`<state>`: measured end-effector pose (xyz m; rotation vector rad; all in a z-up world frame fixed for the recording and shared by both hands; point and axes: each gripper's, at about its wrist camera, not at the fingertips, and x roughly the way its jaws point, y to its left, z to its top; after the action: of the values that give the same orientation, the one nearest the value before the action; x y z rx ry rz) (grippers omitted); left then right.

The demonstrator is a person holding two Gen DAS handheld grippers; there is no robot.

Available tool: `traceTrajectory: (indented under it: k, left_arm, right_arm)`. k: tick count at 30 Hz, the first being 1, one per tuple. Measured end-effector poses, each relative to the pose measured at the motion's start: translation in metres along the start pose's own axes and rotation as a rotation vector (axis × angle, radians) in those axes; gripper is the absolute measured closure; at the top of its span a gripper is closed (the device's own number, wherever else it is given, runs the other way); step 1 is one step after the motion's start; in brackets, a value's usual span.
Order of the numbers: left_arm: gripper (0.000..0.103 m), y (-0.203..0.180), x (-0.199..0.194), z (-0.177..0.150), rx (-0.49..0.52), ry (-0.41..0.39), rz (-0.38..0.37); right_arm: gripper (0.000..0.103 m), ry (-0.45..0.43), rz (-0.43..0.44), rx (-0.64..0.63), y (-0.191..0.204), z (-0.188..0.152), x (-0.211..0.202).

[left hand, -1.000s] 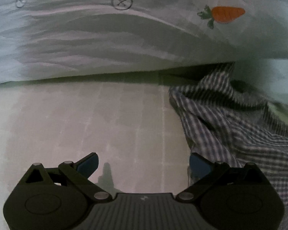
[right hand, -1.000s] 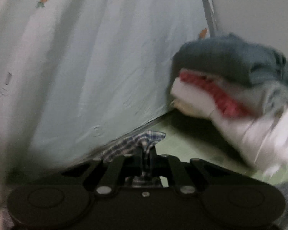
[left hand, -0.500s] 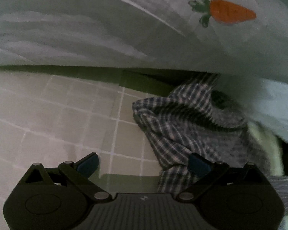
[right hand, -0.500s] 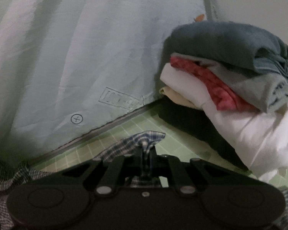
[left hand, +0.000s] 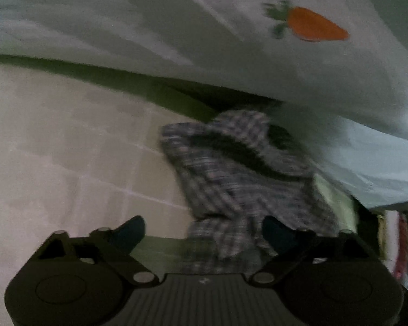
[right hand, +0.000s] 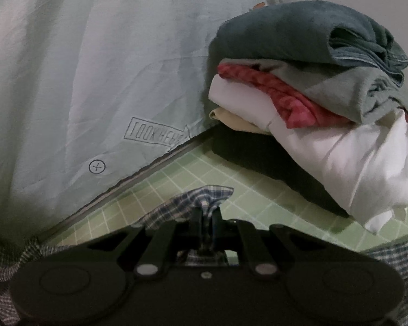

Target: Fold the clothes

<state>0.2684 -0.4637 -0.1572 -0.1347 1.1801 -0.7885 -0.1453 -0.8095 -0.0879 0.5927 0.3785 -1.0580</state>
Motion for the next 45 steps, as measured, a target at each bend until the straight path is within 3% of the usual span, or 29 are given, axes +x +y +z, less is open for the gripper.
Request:
traceTrajectory:
  k: [2,4,6,10,15,20,22,29,32,35,37,40,45]
  left_arm:
    - [0.03,-0.005,0.004,0.001,0.025,-0.01,0.002]
    - [0.054,-0.011,0.007,0.003,0.051,-0.02,0.005]
    - [0.071,-0.016,0.011,0.004,0.076,-0.03,0.007]
    - [0.092,-0.027,0.018,0.008,0.123,-0.052,0.015]
    - [0.093,-0.024,0.029,0.026,0.1,-0.095,0.075]
    - [0.092,-0.02,0.04,0.039,0.066,-0.088,0.058]
    - [0.101,-0.018,0.041,0.041,0.055,-0.099,0.06]
    - [0.101,-0.021,0.045,0.047,0.119,-0.106,0.12]
    - [0.1,-0.017,0.043,0.051,0.083,-0.107,0.127]
    - [0.082,-0.025,0.025,0.05,0.095,-0.136,0.153]
    - [0.052,-0.035,0.008,0.046,0.124,-0.157,0.173]
    - [0.03,-0.047,-0.025,0.031,0.172,-0.201,0.203]
    - [0.026,-0.052,-0.092,-0.018,0.215,-0.247,0.244]
  right_arm:
    - [0.096,0.001,-0.002,0.003,-0.002,-0.001,0.0]
    - [0.096,0.003,-0.004,0.007,-0.003,-0.002,-0.001]
    - [0.096,0.003,-0.004,0.011,-0.005,-0.002,-0.002]
    - [0.096,0.001,0.0,0.011,-0.006,-0.003,-0.003]
    - [0.096,0.004,-0.002,0.019,-0.007,-0.004,0.0]
    - [0.096,0.011,-0.012,0.033,-0.008,-0.006,0.002]
    - [0.096,0.015,-0.017,0.039,-0.008,-0.008,0.003]
    - [0.096,0.029,-0.032,0.012,-0.005,-0.012,0.002]
    - [0.096,0.028,-0.032,0.002,-0.001,-0.013,-0.002]
    - [0.096,0.007,-0.033,-0.022,0.005,-0.011,-0.014]
    - [0.096,-0.011,-0.026,-0.037,0.01,-0.009,-0.025]
    - [0.096,-0.047,-0.002,-0.097,0.022,-0.008,-0.051]
    - [0.096,-0.109,0.1,-0.193,0.043,-0.015,-0.108]
